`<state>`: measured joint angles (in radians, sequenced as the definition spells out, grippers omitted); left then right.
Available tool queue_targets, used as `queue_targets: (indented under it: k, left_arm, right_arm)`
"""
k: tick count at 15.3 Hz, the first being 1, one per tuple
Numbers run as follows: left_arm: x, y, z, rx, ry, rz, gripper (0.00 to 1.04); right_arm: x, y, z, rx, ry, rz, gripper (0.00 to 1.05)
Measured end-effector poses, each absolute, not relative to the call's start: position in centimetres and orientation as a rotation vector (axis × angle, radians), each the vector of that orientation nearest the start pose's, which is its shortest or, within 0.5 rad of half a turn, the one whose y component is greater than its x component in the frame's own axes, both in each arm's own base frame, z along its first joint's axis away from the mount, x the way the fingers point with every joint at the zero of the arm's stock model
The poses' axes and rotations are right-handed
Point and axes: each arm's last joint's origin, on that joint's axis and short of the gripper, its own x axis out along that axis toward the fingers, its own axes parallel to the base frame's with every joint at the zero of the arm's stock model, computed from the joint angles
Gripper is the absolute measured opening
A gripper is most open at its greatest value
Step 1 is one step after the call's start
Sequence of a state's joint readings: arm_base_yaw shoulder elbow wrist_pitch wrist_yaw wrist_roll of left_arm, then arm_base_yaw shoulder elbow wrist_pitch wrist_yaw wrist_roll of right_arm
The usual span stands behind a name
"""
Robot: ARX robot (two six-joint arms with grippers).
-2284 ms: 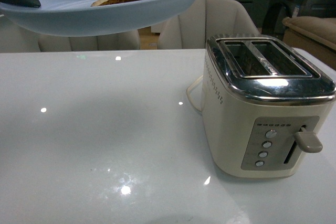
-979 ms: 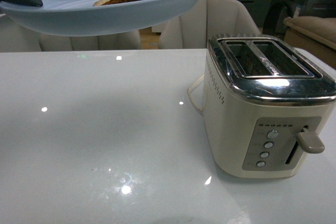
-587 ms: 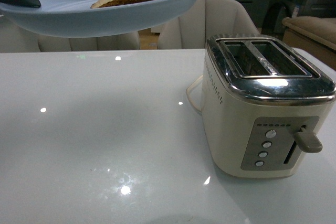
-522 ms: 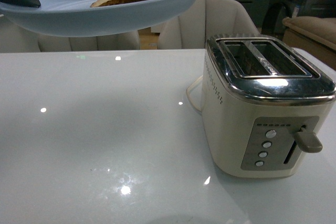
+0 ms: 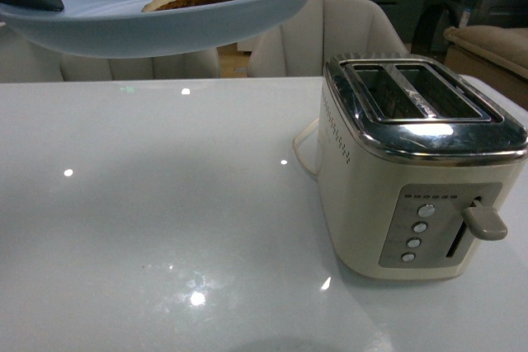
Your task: Left arm holds plate, right arm toasts bread
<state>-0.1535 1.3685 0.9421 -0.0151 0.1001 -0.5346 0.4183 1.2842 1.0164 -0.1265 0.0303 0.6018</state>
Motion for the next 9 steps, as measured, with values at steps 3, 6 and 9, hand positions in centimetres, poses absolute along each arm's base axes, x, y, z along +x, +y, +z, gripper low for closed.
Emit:
queue_targets:
  k: [3, 6, 9]
  left_arm:
    - [29.8, -4.9, 27.4, -0.510, 0.498, -0.125, 0.02]
    - [29.8, -4.9, 27.4, -0.510, 0.498, -0.125, 0.02]
    - [29.8, -4.9, 27.4, -0.510, 0.498, -0.125, 0.02]
  right_arm:
    - [27.4, 12.6, 31.1, 0.699, 0.562, 0.359, 0.98]
    - [28.0, 13.0, 30.6, 0.794, 0.620, 0.386, 0.98]
    - [28.6, 13.8, 29.7, 0.834, 0.689, 0.420, 0.98]
